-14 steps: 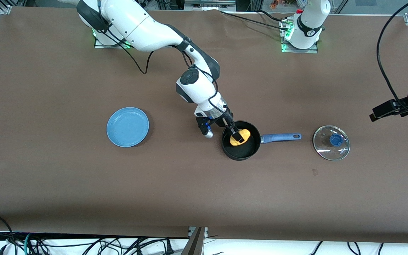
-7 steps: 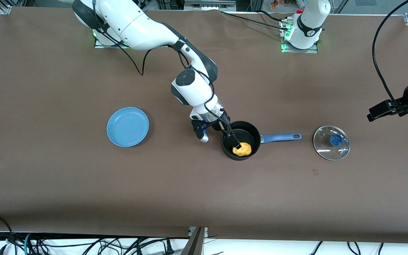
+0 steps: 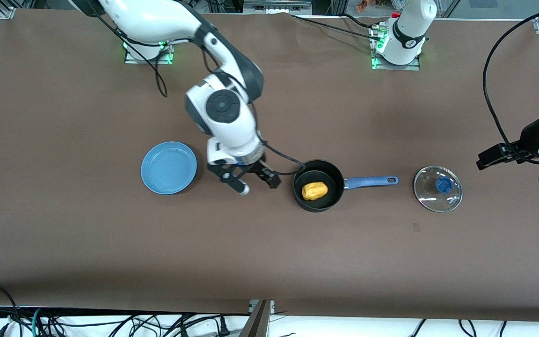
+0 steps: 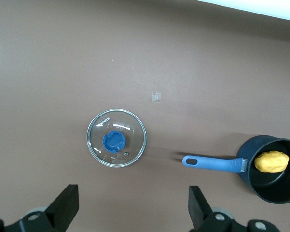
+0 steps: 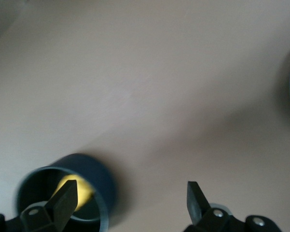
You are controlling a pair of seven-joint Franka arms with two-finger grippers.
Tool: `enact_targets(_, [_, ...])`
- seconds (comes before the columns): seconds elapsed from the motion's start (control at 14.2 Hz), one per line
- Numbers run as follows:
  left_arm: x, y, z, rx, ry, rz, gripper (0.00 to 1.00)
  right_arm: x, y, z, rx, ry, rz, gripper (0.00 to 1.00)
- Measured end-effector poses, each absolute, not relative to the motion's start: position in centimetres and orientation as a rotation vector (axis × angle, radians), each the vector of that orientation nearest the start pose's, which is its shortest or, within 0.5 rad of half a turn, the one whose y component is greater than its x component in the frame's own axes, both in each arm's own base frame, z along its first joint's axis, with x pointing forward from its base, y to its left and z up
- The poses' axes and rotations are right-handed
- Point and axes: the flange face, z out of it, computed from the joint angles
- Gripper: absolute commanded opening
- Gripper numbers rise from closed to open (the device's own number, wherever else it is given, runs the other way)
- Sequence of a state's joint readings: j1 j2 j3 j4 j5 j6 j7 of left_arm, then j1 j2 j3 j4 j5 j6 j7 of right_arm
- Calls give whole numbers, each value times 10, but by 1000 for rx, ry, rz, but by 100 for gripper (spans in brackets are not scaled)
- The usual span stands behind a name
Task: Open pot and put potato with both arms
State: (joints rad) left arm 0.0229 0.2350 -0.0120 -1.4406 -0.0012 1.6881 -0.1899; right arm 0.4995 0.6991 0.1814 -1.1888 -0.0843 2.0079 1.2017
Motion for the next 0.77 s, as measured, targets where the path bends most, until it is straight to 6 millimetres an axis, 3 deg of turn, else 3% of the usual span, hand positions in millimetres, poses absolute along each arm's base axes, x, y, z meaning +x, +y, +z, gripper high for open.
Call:
enact_targets(0.42, [638,9,523,-3139,-256,-64,100,645,266,496,-3152,73,36,100])
enact_targets(0.63, [637,19,522,-3172,-258,-63,100,640,192,550,-3162,-128,21,100])
enact_targets(0.77, [634,23,523,-3176,-260,-61,100,632,147,573,-3165,-235,15,100])
